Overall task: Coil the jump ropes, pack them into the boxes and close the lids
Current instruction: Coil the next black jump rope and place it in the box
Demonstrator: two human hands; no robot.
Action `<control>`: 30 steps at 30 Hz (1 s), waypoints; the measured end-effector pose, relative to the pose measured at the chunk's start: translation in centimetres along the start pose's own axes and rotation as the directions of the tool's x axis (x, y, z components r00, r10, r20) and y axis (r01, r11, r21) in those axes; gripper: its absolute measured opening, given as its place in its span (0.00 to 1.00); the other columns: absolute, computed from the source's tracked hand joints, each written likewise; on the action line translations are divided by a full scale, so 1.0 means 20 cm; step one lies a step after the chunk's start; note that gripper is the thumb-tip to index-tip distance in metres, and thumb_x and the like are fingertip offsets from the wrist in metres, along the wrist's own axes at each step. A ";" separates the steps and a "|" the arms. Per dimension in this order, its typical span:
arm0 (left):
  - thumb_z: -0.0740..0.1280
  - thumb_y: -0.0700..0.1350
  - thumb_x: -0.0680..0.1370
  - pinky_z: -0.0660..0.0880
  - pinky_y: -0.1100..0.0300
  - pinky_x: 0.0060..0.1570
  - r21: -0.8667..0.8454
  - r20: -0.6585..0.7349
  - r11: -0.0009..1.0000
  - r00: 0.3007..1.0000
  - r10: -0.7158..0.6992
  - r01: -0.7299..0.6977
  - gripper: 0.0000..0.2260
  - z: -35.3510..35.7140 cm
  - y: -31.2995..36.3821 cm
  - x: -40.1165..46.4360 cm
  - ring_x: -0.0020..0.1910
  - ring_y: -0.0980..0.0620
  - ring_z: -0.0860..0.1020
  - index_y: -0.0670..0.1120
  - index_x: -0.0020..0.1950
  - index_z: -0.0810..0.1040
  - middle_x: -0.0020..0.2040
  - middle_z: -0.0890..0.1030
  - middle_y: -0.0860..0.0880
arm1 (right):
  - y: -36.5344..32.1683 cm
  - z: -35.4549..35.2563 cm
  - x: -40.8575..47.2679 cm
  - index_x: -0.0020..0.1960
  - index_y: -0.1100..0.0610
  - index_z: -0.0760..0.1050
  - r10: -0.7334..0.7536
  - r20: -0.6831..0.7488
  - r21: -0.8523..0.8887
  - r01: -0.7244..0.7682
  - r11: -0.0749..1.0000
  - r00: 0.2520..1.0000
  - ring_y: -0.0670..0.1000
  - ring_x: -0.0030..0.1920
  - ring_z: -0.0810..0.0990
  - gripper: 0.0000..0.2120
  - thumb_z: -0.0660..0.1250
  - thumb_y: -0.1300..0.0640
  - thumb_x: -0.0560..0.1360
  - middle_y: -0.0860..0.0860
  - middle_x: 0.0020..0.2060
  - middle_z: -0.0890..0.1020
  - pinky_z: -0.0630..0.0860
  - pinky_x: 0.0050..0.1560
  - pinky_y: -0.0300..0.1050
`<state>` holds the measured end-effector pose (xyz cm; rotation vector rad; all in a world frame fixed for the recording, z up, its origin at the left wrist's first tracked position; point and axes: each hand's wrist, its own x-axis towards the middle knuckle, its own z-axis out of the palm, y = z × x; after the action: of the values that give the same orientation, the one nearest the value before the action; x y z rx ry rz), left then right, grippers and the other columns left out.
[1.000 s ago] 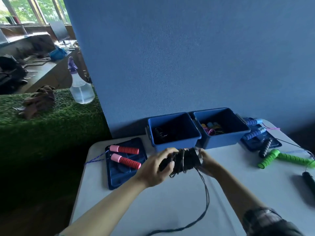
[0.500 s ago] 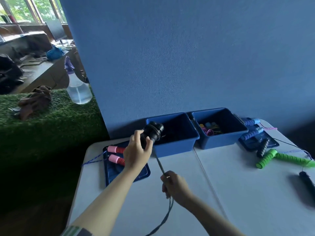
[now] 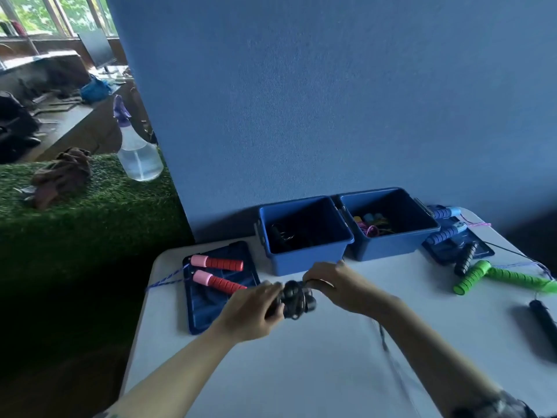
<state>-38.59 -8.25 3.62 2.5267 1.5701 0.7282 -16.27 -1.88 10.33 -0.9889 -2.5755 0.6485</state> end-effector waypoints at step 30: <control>0.60 0.49 0.77 0.66 0.63 0.33 -0.572 -0.385 0.720 0.647 -0.658 0.392 0.07 -0.09 0.16 0.24 0.36 0.55 0.73 0.47 0.51 0.71 0.40 0.77 0.53 | -0.08 0.37 -0.05 0.43 0.57 0.69 0.584 0.060 0.469 -0.539 0.699 0.809 0.52 0.24 0.69 0.08 0.57 0.56 0.79 0.54 0.28 0.72 0.70 0.22 0.44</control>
<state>-35.02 -5.94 7.85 1.4234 1.8915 1.6059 -19.53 -5.82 4.77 -1.5833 -1.8486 1.2710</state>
